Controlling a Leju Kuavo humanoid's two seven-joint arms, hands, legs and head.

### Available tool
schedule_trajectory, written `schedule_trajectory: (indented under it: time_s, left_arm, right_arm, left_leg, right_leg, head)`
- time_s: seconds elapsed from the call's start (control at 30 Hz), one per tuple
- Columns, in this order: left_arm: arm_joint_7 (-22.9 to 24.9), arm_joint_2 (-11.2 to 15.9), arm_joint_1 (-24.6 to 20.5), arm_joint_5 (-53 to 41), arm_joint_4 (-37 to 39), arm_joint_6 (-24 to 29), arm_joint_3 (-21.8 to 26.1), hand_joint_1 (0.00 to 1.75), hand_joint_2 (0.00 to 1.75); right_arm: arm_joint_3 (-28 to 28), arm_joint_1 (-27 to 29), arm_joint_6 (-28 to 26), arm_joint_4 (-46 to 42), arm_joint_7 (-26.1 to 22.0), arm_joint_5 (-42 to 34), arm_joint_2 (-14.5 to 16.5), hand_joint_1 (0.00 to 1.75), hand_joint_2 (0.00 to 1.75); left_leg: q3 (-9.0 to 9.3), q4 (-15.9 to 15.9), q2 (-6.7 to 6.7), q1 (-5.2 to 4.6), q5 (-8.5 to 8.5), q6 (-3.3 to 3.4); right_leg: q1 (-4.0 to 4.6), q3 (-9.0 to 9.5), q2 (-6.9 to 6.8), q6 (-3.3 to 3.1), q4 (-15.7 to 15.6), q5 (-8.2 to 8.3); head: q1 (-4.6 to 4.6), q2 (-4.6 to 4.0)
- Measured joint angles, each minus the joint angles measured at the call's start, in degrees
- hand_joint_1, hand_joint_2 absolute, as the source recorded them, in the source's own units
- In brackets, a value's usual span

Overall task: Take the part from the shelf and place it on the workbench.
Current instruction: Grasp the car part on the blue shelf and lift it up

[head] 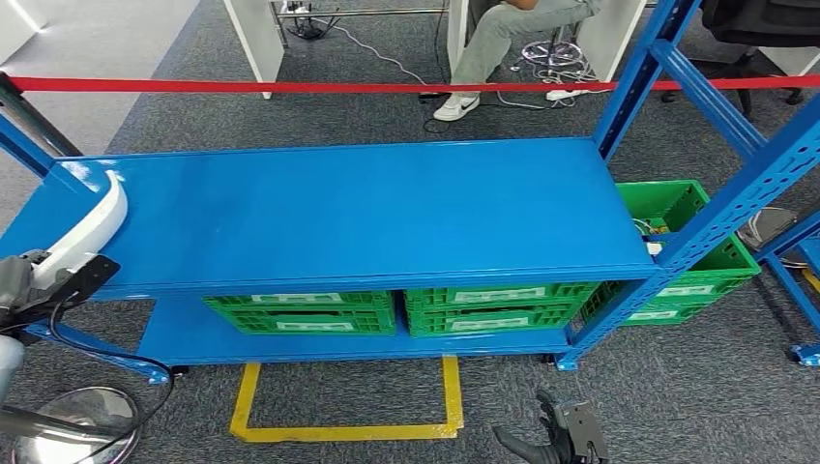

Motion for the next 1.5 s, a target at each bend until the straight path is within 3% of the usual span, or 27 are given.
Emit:
schedule_trajectory:
  time_s: [0.13,0.27,0.47,0.53,0.63,0.67,0.7,0.73,0.8,0.83,0.9,1.0,1.07,1.13,1.17,1.2,1.23,1.3,1.37,1.43,1.5]
  left_arm:
    - [-3.25,-0.68,3.83,2.98,-4.92,2.11,1.32,1.75,1.75]
    - [-9.10,-3.50,11.07,9.45,-15.17,2.54,2.53,1.75,1.75]
    - [-18.87,-13.00,26.42,15.73,-35.50,6.23,1.92,1.75,1.75]
    - [-22.00,-16.51,29.84,16.86,-40.03,8.24,1.64,1.75,1.75]
    - [-26.36,-21.82,34.97,17.88,-45.09,10.83,1.17,1.75,1.75]
    - [-27.60,-23.30,36.21,18.18,-46.05,11.43,0.92,1.75,1.75]
    - [-28.73,-24.68,37.19,18.43,-46.87,11.96,0.66,1.75,1.75]
    - [-29.74,-25.93,37.96,18.61,-47.64,12.45,0.44,1.75,1.75]
    - [-31.28,-28.13,39.17,18.90,-49.11,13.33,0.07,1.75,1.75]
    - [-31.85,-29.02,39.62,19.12,-49.82,13.72,-0.14,1.75,1.75]
    - [-32.85,-30.49,40.36,19.56,-51.13,14.37,-0.61,1.75,1.75]
    - [-33.51,-31.98,41.37,19.75,-52.12,14.68,-1.09,1.75,1.75]
    - [-33.65,-32.55,41.76,19.81,-52.42,14.74,-1.26,1.75,1.75]
    - [-33.82,-32.95,41.82,19.94,-52.63,14.82,-1.50,1.75,1.75]
    - [-33.93,-33.09,41.86,20.04,-52.68,14.91,-1.61,1.75,1.75]
    - [-34.08,-33.22,41.92,20.12,-52.70,15.03,-1.72,1.75,1.75]
    - [-34.25,-33.35,41.96,20.18,-52.70,15.17,-1.83,1.75,1.75]
    - [-34.65,-33.66,42.00,20.22,-52.78,15.41,-2.09,1.75,1.75]
    - [-34.93,-33.94,41.99,20.23,-53.00,15.51,-2.28,1.75,1.75]
    - [-35.20,-34.17,42.00,20.24,-53.18,15.57,-2.35,1.75,1.75]
    - [-35.41,-34.37,42.13,20.24,-53.21,15.61,-2.48,1.75,1.75]
  right_arm:
    - [-0.35,0.24,-0.02,-0.02,0.00,-0.33,0.00,0.00,1.75]
    - [-1.05,1.00,-0.02,-0.38,0.00,-1.35,0.00,0.00,1.75]
    - [-2.90,3.02,-0.44,-1.43,0.00,-2.70,0.11,0.00,1.75]
    - [-3.53,3.19,-0.81,-1.52,-0.03,-2.60,0.11,0.00,1.75]
    - [-4.45,3.33,-1.57,-1.55,-0.07,-2.22,0.11,0.00,1.75]
    - [-4.71,3.46,-1.77,-1.53,-0.07,-2.08,0.11,0.00,1.75]
    - [-4.99,3.58,-1.94,-1.50,-0.06,-1.92,0.11,0.00,1.75]
    - [-5.27,3.64,-2.07,-1.46,-0.06,-1.77,0.11,0.00,1.75]
    - [-5.75,3.56,-2.29,-1.37,-0.05,-1.50,0.20,0.00,1.75]
    - [-5.92,3.52,-2.38,-1.28,-0.04,-1.40,0.34,0.00,1.75]
    - [-6.29,3.53,-2.52,-1.07,-0.02,-1.26,0.62,0.00,1.75]
    - [-6.92,3.82,-2.66,-0.82,0.01,-1.22,0.68,0.00,1.75]
    - [-7.16,3.93,-2.70,-0.74,-0.02,-1.21,0.68,0.00,1.75]
    - [-7.36,4.04,-2.69,-0.69,-0.04,-1.21,0.68,0.00,1.75]
    - [-7.45,4.11,-2.62,-0.66,-0.04,-1.25,0.68,0.00,1.75]
    - [-7.52,4.16,-2.49,-0.62,-0.04,-1.30,0.68,0.00,1.75]
    - [-7.59,4.17,-2.28,-0.59,-0.04,-1.36,0.68,0.00,1.75]
    - [-7.76,4.13,-1.77,-0.57,-0.04,-1.43,0.78,0.00,1.75]
    - [-7.88,4.05,-1.38,-0.57,-0.05,-1.43,1.04,0.00,1.75]
    - [-7.91,4.12,-1.04,-0.57,-0.06,-1.40,1.26,0.00,1.75]
    - [-7.94,4.49,-0.71,-0.63,-0.06,-1.28,1.33,0.00,1.75]
  left_leg:
    - [0.00,0.00,0.05,0.00,0.00,0.00]
    - [-0.04,0.06,0.07,-0.06,-0.11,0.06]
    - [0.20,-0.17,0.49,-0.39,-0.13,1.29]
    - [0.58,-1.30,0.94,-0.06,0.54,1.73]
    - [0.71,-1.77,1.69,0.15,0.85,1.99]
    - [0.65,-1.73,1.79,0.21,0.88,1.94]
    - [0.60,-1.68,1.82,0.31,0.91,1.84]
    - [0.56,-1.61,1.81,0.46,0.95,1.64]
    - [0.41,-1.23,1.69,0.65,0.92,0.87]
    - [0.19,-0.90,1.58,0.64,0.89,0.38]
    - [-0.41,-0.13,1.19,0.43,1.08,-0.51]
    - [-1.32,0.74,1.23,0.76,0.82,-1.23]
    - [-2.90,4.52,2.61,0.91,-3.04,-1.30]
    - [-5.10,12.02,3.58,0.72,-8.56,-0.94]
    - [-5.62,15.25,3.68,0.50,-10.21,-0.61]
    - [-5.29,16.93,3.68,0.16,-10.56,-0.16]
    - [-3.88,16.45,3.68,-0.32,-9.67,0.41]
    - [1.59,9.93,3.75,-1.72,-6.50,2.05]
    - [6.65,2.16,4.21,-2.81,-5.45,3.80]
    - [8.09,-1.18,4.62,-3.25,-5.63,4.76]
    - [7.95,-3.17,4.65,-3.12,-4.09,4.99]
  right_leg:
    - [-0.01,-0.02,0.07,0.00,0.00,0.00]
    - [-0.13,-0.04,0.09,0.03,-0.05,-0.01]
    - [-0.62,-0.04,0.39,0.89,-0.26,-0.14]
    - [-0.45,-0.94,-0.28,1.33,1.50,-1.85]
    - [-0.78,-4.93,-1.36,2.09,10.92,-7.13]
    - [-1.02,-5.93,-1.48,2.35,13.42,-7.78]
    - [-1.28,-6.07,-1.53,2.63,14.10,-7.33]
    - [-1.58,-5.18,-1.55,2.96,12.62,-5.93]
    - [-2.35,-1.20,-1.22,3.92,5.63,-2.86]
    - [-2.59,0.41,-0.77,4.01,2.96,-1.82]
    - [-2.71,1.39,0.00,3.51,1.05,-1.65]
    - [-2.39,0.10,-0.49,1.90,1.55,-1.07]
    - [-1.91,-0.99,-1.17,0.80,1.57,-0.30]
    - [-1.09,-2.10,-1.94,0.03,1.59,0.62]
    - [-0.67,-2.72,-2.30,-0.20,1.61,1.04]
    - [-0.27,-3.27,-2.64,-0.43,1.63,1.42]
    - [0.08,-3.69,-2.91,-0.63,1.66,1.76]
    - [0.54,-4.12,-3.28,-0.97,1.64,2.39]
    - [0.69,-4.28,-3.48,-0.98,1.54,3.08]
    - [0.47,-4.60,-3.73,-0.48,1.17,4.07]
    - [0.45,-5.05,-3.74,0.07,0.61,4.76]
  head:
    - [-0.01,-0.01]
    - [0.00,0.00]
    - [-0.16,0.00]
    - [-0.01,0.01]
    - [0.21,0.00]
    - [0.21,-0.01]
    - [0.23,0.00]
    - [0.23,0.00]
    - [0.27,0.00]
    - [0.32,0.00]
    - [0.27,0.01]
    - [-0.02,0.02]
    - [-0.39,0.02]
    - [-0.67,0.01]
    - [-0.72,0.00]
    - [-0.69,-0.01]
    - [-0.68,0.00]
    - [-0.65,0.01]
    - [-0.63,0.01]
    - [-0.69,0.02]
    - [-0.70,0.01]
